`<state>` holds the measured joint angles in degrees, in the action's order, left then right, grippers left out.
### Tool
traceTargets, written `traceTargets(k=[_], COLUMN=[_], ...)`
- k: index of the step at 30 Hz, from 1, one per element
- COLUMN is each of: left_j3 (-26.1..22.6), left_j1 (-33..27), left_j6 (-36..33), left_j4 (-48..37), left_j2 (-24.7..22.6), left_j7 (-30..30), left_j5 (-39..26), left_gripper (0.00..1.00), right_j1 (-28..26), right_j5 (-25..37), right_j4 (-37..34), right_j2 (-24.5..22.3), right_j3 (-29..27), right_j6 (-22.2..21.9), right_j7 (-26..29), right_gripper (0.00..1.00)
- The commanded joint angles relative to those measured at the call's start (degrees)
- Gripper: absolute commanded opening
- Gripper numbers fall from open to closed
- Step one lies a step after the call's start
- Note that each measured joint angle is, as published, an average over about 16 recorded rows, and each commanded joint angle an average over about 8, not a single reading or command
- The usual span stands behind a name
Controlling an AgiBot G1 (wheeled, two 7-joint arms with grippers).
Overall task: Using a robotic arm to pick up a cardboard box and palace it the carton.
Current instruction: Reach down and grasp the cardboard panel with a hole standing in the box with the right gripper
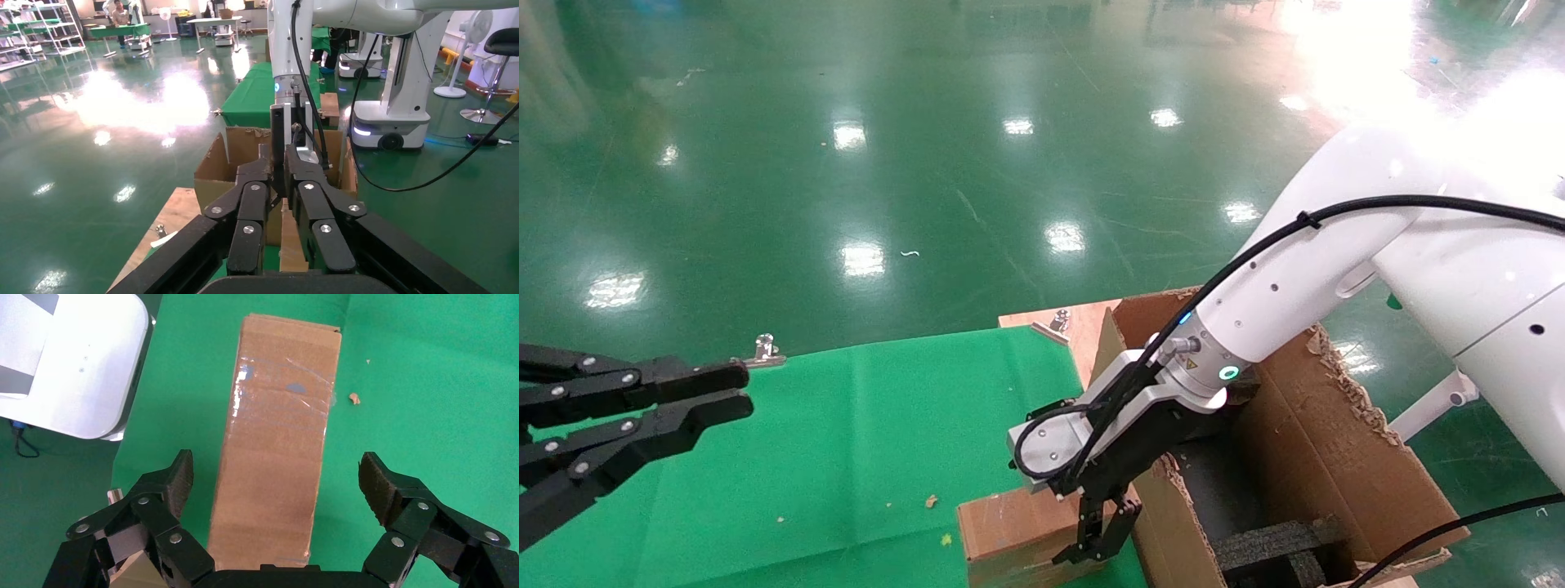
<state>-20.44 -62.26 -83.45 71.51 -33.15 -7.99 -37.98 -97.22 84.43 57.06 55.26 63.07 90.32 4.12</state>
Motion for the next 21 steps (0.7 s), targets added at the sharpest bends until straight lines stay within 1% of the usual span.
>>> traceTargets(k=[1, 21], left_j3=[0.00, 0.00], left_j1=[0.00, 0.00], left_j6=[0.00, 0.00], left_j4=[0.00, 0.00], left_j2=[0.00, 0.00], left_j7=[0.00, 0.00], left_j5=[0.00, 0.02], left_gripper=[1.00, 1.00], right_j1=[-0.14, 0.39], right_j5=[-0.10, -0.08], right_j4=[-0.18, 0.41], right_j2=[0.07, -0.23], right_j3=[0.21, -0.60], right_j6=[-0.01, 0.01], right_j7=[-0.02, 0.00], right_gripper=[0.00, 0.00])
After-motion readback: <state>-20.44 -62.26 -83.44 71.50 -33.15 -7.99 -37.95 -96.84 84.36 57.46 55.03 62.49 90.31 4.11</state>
